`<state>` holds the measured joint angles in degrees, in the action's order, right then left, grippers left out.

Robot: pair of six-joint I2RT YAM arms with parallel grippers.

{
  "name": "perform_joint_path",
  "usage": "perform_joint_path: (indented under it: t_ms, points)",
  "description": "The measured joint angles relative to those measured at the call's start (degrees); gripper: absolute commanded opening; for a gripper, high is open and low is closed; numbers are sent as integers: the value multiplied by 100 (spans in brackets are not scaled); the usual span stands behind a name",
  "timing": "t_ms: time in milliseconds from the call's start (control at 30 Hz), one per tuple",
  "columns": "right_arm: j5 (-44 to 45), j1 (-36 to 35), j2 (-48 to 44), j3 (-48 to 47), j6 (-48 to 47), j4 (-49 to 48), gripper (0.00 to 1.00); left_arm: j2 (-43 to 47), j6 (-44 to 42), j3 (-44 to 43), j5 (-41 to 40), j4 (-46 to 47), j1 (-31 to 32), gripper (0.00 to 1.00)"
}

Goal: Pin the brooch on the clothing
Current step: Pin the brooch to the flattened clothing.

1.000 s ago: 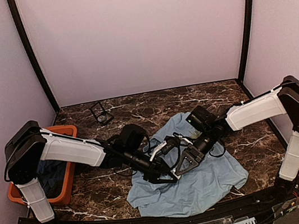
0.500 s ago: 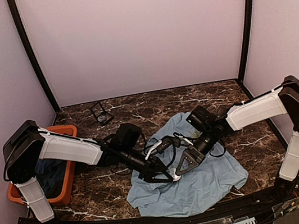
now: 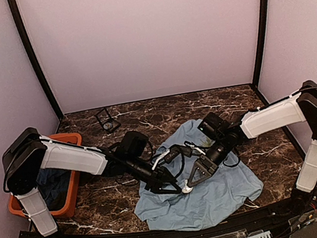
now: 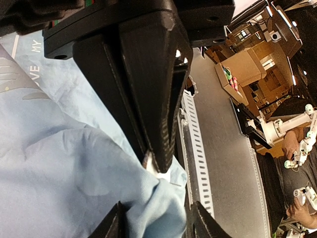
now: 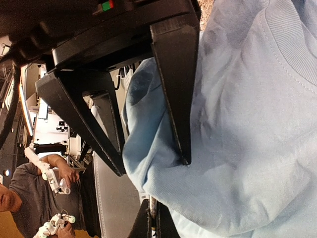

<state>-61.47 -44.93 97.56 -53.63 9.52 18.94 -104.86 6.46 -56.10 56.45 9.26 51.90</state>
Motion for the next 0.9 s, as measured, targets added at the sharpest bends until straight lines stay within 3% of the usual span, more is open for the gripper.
perform_joint_path:
  t_ms: [233,333,500,600,767,800,900]
  points:
    - [87,-72,-17,-7,22,57,0,-2,35,-11,13,22,7,37]
    - [116,-94,-17,-17,37,59,0,-9,66,-33,20,46,7,27]
    - [142,-111,-17,-42,111,48,0,-57,127,-103,46,105,7,20]
    - [133,-111,-17,-44,179,50,0,-103,146,-116,68,175,7,4]
    - [116,-111,-17,-44,339,92,0,-166,129,-116,66,245,7,1]
    - [116,-111,-20,-44,348,90,5,-168,131,-116,70,249,7,1]
    - [131,-111,-26,-42,348,83,31,-168,170,-116,79,269,7,1]
